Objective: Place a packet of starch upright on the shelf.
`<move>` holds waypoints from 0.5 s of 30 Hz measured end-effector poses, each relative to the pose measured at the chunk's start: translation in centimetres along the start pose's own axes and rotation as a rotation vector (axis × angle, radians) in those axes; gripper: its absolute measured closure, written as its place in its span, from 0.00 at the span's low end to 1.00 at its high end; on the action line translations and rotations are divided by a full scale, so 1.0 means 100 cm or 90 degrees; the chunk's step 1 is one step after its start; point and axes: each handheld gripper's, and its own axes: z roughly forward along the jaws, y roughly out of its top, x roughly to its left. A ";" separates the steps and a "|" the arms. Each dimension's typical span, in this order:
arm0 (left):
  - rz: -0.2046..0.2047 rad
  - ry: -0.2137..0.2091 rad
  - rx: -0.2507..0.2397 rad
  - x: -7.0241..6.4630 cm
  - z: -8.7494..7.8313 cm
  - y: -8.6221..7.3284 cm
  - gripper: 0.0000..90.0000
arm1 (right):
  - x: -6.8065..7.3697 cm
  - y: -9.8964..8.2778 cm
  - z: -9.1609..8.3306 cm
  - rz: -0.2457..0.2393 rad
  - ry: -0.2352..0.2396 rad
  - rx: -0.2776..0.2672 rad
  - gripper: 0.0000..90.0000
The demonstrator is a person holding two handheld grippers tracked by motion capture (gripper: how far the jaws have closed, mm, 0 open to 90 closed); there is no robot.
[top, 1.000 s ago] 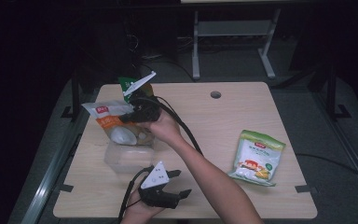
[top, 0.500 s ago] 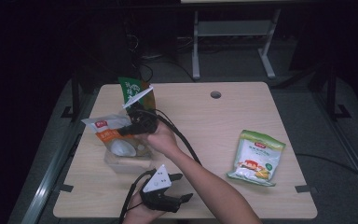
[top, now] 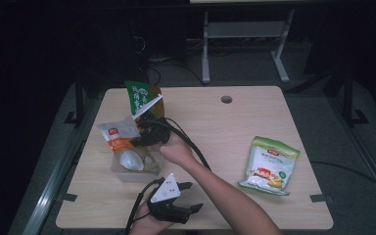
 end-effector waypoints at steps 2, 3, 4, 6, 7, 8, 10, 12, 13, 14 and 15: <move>-0.002 0.000 0.002 -0.001 0.000 0.000 0.33 | 0.001 -0.001 -0.003 -0.008 -0.012 0.010 0.89; -0.002 0.000 0.000 -0.001 0.000 0.000 0.33 | 0.001 -0.002 -0.005 -0.008 -0.015 0.013 0.89; -0.001 0.000 0.000 -0.001 0.000 0.000 0.33 | 0.002 -0.002 -0.007 -0.008 -0.011 0.012 0.93; 0.000 -0.001 0.003 -0.001 0.000 0.000 0.33 | 0.004 -0.005 -0.010 -0.014 -0.010 0.014 0.98; 0.000 -0.001 0.003 -0.001 0.000 0.000 0.33 | 0.004 -0.006 -0.010 -0.019 -0.010 0.013 0.99; 0.000 -0.001 0.005 -0.002 0.001 0.000 0.33 | 0.005 -0.007 -0.011 -0.024 -0.010 0.014 0.99; -0.004 0.000 0.005 -0.002 0.001 0.000 0.33 | 0.006 -0.008 -0.012 -0.024 -0.007 0.016 1.00; -0.002 0.000 0.004 -0.002 0.000 0.000 0.33 | 0.006 -0.008 -0.012 -0.032 -0.008 0.018 1.00; -0.003 0.000 0.003 -0.001 0.000 0.000 0.33 | 0.007 -0.008 -0.013 -0.030 -0.012 0.021 1.00; -0.003 0.000 0.003 -0.001 0.000 0.000 0.33 | 0.008 -0.009 -0.013 -0.030 -0.016 0.023 1.00; 0.000 0.001 0.002 -0.001 0.000 0.000 0.33 | 0.008 -0.009 -0.012 -0.028 -0.015 0.028 1.00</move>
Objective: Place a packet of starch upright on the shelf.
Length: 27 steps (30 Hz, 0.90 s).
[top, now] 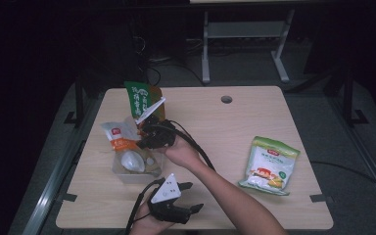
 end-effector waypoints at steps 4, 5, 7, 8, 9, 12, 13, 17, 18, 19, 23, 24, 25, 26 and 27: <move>0.000 0.000 -0.003 0.000 0.000 0.000 0.33 | 0.002 -0.005 0.003 -0.006 0.002 0.014 1.00; -0.002 -0.001 -0.003 0.000 0.000 0.000 0.33 | 0.001 -0.006 0.003 -0.003 0.003 0.013 1.00; -0.002 -0.002 -0.001 -0.001 0.000 0.000 0.33 | -0.001 -0.007 0.003 0.005 0.001 0.012 1.00; -0.001 -0.002 -0.001 -0.001 0.000 0.000 0.33 | -0.001 -0.007 0.002 0.000 -0.002 0.013 0.99; -0.002 -0.002 -0.002 -0.001 0.000 0.000 0.33 | -0.001 -0.006 0.001 -0.001 -0.007 0.015 0.90; 0.002 -0.005 -0.001 -0.001 0.000 0.000 0.33 | -0.005 -0.009 0.005 -0.005 -0.001 0.065 0.79; 0.004 -0.005 0.000 -0.002 0.001 0.000 0.33 | -0.006 -0.013 0.007 -0.004 0.000 0.087 0.78; 0.014 -0.008 0.000 -0.003 0.001 0.001 0.33 | -0.008 -0.023 0.013 0.003 0.023 0.114 0.89; 0.013 -0.008 -0.001 -0.003 0.001 0.001 0.33 | -0.008 -0.024 0.013 0.004 0.028 0.112 0.92; 0.013 -0.009 0.000 -0.003 0.001 0.001 0.33 | -0.008 -0.024 0.014 0.006 0.035 0.109 0.94; 0.016 -0.010 0.002 -0.004 0.002 0.001 0.33 | -0.002 -0.024 0.019 -0.026 0.022 0.135 1.00; 0.015 -0.010 0.000 -0.004 0.002 0.001 0.33 | -0.002 -0.024 0.020 -0.027 0.028 0.137 1.00; 0.014 -0.010 -0.001 -0.003 0.001 0.001 0.33 | -0.003 -0.024 0.021 -0.025 0.029 0.137 1.00; 0.015 -0.009 -0.001 -0.003 0.001 0.001 0.33 | -0.004 -0.025 0.021 -0.020 0.031 0.138 1.00; 0.015 -0.010 0.000 -0.003 0.001 0.001 0.33 | -0.005 -0.026 0.022 -0.019 0.036 0.139 1.00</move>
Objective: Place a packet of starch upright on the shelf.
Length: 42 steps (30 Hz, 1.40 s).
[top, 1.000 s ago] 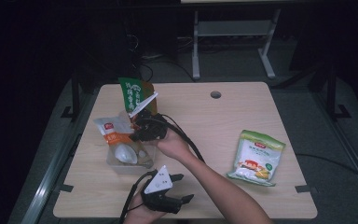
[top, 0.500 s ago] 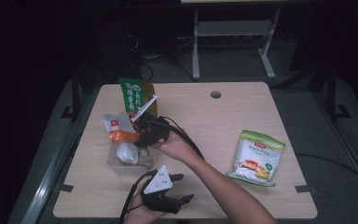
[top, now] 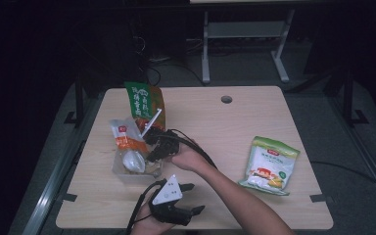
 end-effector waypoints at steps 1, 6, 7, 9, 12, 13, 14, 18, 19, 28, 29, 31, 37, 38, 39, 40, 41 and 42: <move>0.001 0.000 0.000 0.000 0.000 0.000 0.33 | -0.001 -0.001 0.001 0.002 0.002 0.000 1.00; 0.001 -0.001 -0.001 0.000 0.000 0.000 0.33 | -0.003 -0.001 -0.002 0.004 0.015 0.010 0.94; -0.004 -0.002 -0.001 -0.001 0.000 0.000 0.33 | -0.003 -0.002 -0.001 0.001 0.026 0.022 0.92; -0.003 -0.004 0.001 -0.002 0.001 0.000 0.33 | -0.001 -0.004 0.002 -0.005 0.023 0.038 0.90; 0.000 -0.007 0.005 -0.004 0.003 0.000 0.33 | -0.001 -0.005 0.004 -0.009 0.022 0.040 0.95; 0.002 -0.008 0.003 -0.004 0.003 0.000 0.33 | -0.002 -0.005 0.007 -0.009 0.022 0.048 0.97; 0.007 -0.008 0.004 -0.004 0.003 0.000 0.33 | -0.001 -0.005 0.009 -0.008 0.024 0.052 0.98; 0.004 -0.008 0.003 -0.004 0.003 0.000 0.33 | 0.001 -0.006 0.017 -0.022 0.019 0.066 0.99; 0.005 -0.008 0.004 -0.003 0.002 0.000 0.33 | 0.001 -0.007 0.018 -0.020 0.020 0.067 1.00; 0.006 -0.011 0.009 -0.005 0.004 -0.001 0.33 | 0.000 -0.014 0.027 -0.019 0.019 0.066 0.99; 0.006 -0.011 0.008 -0.005 0.005 -0.001 0.33 | 0.000 -0.014 0.026 -0.016 0.019 0.064 0.99; 0.005 -0.013 0.009 -0.006 0.004 -0.001 0.33 | -0.001 -0.014 0.023 -0.015 0.027 0.054 0.94; 0.004 -0.013 0.008 -0.005 0.005 -0.001 0.33 | -0.004 -0.018 0.008 -0.010 0.031 0.021 0.83; 0.004 -0.012 0.007 -0.005 0.005 -0.001 0.33 | -0.004 -0.019 0.006 -0.009 0.037 0.019 0.82; 0.003 -0.012 0.009 -0.005 0.005 -0.001 0.33 | -0.004 -0.020 0.003 -0.013 0.035 0.012 0.81; 0.005 -0.011 0.009 -0.004 0.005 -0.001 0.33 | -0.004 -0.022 -0.001 -0.009 0.033 0.002 0.78; 0.002 -0.011 0.012 -0.004 0.006 -0.001 0.33 | -0.004 -0.023 -0.006 0.000 0.034 -0.010 0.76; 0.002 -0.011 0.013 -0.004 0.006 -0.001 0.33 | -0.004 -0.025 -0.010 0.007 0.035 -0.020 0.74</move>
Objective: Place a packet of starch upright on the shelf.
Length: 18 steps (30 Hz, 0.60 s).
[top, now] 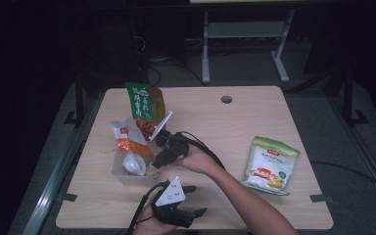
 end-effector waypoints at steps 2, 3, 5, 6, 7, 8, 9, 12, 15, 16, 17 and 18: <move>-0.001 0.000 0.000 0.000 0.001 0.000 0.33 | -0.001 -0.004 -0.010 0.005 -0.006 -0.015 0.71; -0.004 0.001 0.001 0.000 0.002 0.000 0.33 | -0.001 -0.007 -0.014 0.007 -0.008 -0.023 0.70; -0.007 0.001 0.001 0.000 0.003 0.000 0.33 | -0.003 -0.012 -0.024 0.010 -0.015 -0.043 0.68; -0.004 0.001 0.005 0.001 0.003 0.000 0.33 | -0.004 -0.016 -0.029 0.015 -0.019 -0.048 0.67; -0.010 0.001 0.006 0.001 0.004 0.000 0.33 | -0.004 -0.019 -0.033 0.019 -0.025 -0.050 0.66; -0.006 0.003 0.006 0.002 0.005 0.000 0.33 | -0.005 -0.023 -0.038 0.022 -0.030 -0.054 0.65; -0.007 0.003 0.006 0.002 0.005 0.000 0.33 | -0.005 -0.027 -0.042 0.025 -0.035 -0.059 0.64; -0.012 0.002 0.009 0.003 0.008 0.001 0.33 | -0.007 -0.040 -0.054 0.034 -0.048 -0.068 0.62; -0.014 0.005 0.017 0.003 0.012 0.002 0.33 | -0.009 -0.054 -0.067 0.046 -0.064 -0.075 0.59; -0.009 0.006 0.018 0.004 0.013 0.003 0.33 | -0.009 -0.060 -0.072 0.051 -0.073 -0.079 0.58; -0.013 0.006 0.017 0.005 0.014 0.003 0.33 | -0.009 -0.063 -0.075 0.056 -0.074 -0.081 0.58; -0.011 0.007 0.020 0.006 0.015 0.004 0.33 | -0.009 -0.068 -0.080 0.060 -0.078 -0.081 0.57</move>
